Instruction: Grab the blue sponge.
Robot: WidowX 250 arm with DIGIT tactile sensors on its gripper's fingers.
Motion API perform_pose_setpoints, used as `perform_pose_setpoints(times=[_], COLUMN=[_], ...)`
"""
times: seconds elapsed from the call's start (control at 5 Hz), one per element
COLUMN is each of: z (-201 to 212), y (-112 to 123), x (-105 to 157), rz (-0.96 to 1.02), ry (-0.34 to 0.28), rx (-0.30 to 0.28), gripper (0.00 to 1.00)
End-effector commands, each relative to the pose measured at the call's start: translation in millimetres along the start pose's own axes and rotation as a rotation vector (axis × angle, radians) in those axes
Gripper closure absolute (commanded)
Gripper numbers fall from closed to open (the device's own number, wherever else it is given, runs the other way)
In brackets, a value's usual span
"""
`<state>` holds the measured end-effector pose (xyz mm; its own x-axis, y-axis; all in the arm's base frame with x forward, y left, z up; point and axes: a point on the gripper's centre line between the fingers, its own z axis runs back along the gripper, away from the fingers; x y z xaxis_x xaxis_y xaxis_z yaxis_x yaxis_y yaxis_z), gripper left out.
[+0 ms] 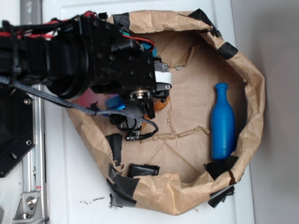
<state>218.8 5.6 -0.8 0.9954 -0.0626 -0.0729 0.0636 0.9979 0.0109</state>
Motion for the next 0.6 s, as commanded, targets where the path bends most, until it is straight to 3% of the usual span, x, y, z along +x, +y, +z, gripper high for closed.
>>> perform_pose_setpoints(times=[0.0,0.4], z=[0,92], y=[-6,-8], x=[-9,0], rz=[-0.074,-0.125], ry=[-0.023,-0.148], rx=[0.024,0.017], gripper=[1.00,1.00])
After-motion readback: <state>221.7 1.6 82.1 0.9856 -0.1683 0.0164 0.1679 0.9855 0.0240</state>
